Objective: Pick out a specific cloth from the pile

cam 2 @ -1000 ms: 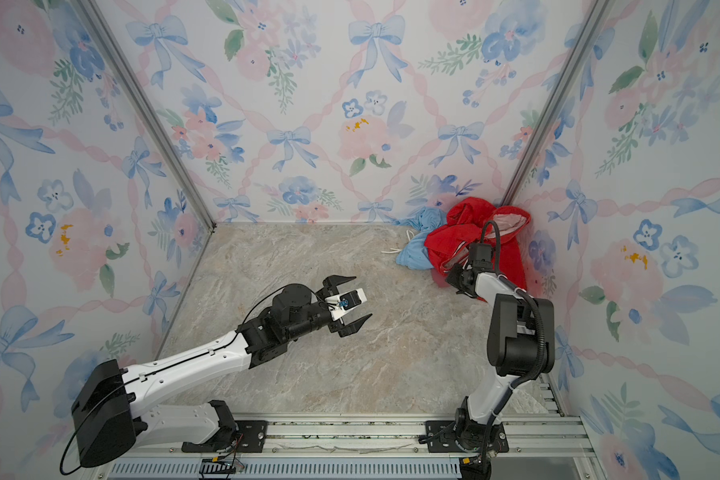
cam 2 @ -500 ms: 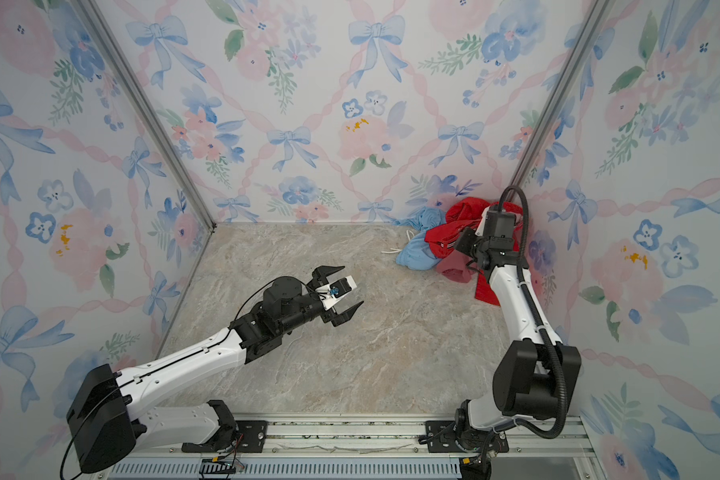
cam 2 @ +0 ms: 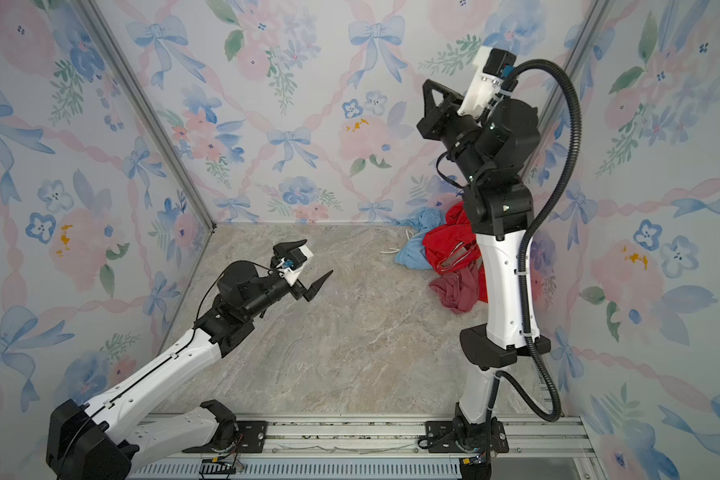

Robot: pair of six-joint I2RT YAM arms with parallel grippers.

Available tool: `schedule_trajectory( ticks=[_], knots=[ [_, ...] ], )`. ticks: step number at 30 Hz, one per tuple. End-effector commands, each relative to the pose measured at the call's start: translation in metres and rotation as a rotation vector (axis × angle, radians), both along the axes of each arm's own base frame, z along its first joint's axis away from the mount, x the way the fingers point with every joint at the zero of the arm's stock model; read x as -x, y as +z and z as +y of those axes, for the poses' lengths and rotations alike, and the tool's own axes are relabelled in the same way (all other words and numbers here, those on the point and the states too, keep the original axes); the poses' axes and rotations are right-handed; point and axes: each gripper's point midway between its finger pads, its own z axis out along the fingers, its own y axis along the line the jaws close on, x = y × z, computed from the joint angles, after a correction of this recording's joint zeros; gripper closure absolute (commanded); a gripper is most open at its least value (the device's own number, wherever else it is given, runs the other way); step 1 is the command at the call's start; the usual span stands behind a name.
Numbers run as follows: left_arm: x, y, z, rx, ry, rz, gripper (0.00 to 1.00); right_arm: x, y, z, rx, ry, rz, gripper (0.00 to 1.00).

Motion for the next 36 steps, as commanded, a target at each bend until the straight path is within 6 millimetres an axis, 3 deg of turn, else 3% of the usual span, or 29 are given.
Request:
schedule_trajectory(
  ticks=[1,5,9,14,18,21,23,26,27,28,29,32,36],
  knots=[
    [-0.003,0.016,0.028,0.074,0.023,-0.035,0.02,-0.025,-0.007,0.044,-0.21,0.211,-0.007,1.0],
    [-0.019,0.022,0.067,0.128,0.087,-0.03,0.02,-0.047,-0.039,0.098,-0.232,0.307,0.061,1.0],
    [-0.03,0.026,0.098,0.174,0.152,-0.024,0.02,-0.081,-0.1,0.134,-0.207,0.342,0.176,1.0],
    [-0.036,0.027,0.117,0.2,0.196,-0.018,0.02,-0.105,-0.19,0.155,-0.133,0.365,0.354,1.0],
    [-0.042,0.023,0.123,0.218,0.202,0.002,0.02,-0.1,-0.259,0.159,-0.068,0.377,0.472,1.0],
    [-0.046,0.021,0.129,0.232,0.219,0.014,0.02,-0.095,-0.309,0.151,-0.037,0.343,0.555,0.98],
    [-0.047,0.019,0.13,0.234,0.225,0.018,0.02,-0.09,-0.336,0.147,-0.013,0.344,0.608,0.85],
    [-0.049,0.018,0.134,0.235,0.243,0.019,0.02,-0.081,-0.365,0.142,0.039,0.361,0.684,0.39],
    [-0.051,0.017,0.135,0.236,0.254,0.021,0.02,-0.076,-0.374,0.139,0.073,0.355,0.716,0.17],
    [-0.053,0.016,0.138,0.239,0.271,0.022,0.02,-0.072,-0.38,0.136,0.11,0.341,0.74,0.06],
    [-0.055,0.015,0.143,0.246,0.299,0.027,0.02,-0.066,-0.385,0.131,0.153,0.315,0.753,0.0],
    [-0.066,0.012,0.161,0.293,0.404,0.057,0.02,-0.047,-0.395,0.113,0.254,0.228,0.768,0.03],
    [-0.098,-0.021,0.178,0.326,0.516,0.251,0.02,-0.014,-0.408,0.081,0.343,0.137,0.816,0.03]
  ],
)
